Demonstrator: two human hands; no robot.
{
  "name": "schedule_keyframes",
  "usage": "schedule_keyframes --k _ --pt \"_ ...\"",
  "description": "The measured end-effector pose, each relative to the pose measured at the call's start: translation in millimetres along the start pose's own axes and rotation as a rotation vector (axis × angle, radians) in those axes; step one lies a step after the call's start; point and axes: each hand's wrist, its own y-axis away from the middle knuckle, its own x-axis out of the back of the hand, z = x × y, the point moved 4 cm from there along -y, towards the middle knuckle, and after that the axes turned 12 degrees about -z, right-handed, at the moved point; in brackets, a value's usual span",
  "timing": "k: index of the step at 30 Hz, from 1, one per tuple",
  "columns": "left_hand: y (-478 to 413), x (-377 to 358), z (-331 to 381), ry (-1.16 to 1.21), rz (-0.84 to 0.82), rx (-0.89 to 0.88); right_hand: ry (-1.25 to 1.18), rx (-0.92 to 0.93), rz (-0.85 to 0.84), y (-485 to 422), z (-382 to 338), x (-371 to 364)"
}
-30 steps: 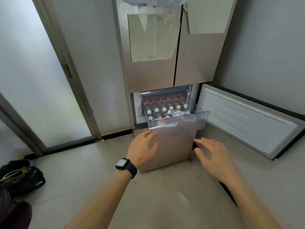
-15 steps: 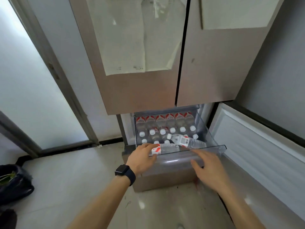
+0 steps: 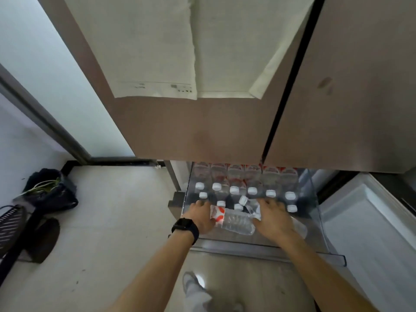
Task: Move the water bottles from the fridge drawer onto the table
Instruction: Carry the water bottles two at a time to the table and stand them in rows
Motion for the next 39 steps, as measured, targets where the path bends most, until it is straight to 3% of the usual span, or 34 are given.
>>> schedule_keyframes --k 10,16,21,27,29,33,39 --pt "-36.6 -14.3 -3.8 -0.42 -0.088 0.067 0.223 -0.099 -0.03 -32.1 -7.7 -16.9" --pt "-24.9 8.0 2.3 -0.518 -0.087 -0.041 0.188 -0.032 -0.078 -37.2 -0.2 -7.1" --pt "14.5 33.1 15.6 -0.32 -0.053 -0.177 -0.019 0.063 -0.06 -14.0 11.3 17.4" --pt "48.9 49.7 72.7 -0.809 0.281 -0.445 -0.274 0.21 0.025 33.2 24.3 43.9" --pt "50.4 50.7 76.4 -0.891 0.313 -0.527 -0.437 0.231 0.1 39.9 30.4 42.5" --pt "52.6 51.1 76.5 -0.968 0.345 -0.673 -0.616 0.281 0.075 44.2 24.6 25.3" --pt "50.8 39.0 82.3 -0.705 0.279 -0.519 -0.612 0.335 0.142 28.9 -3.2 2.1"
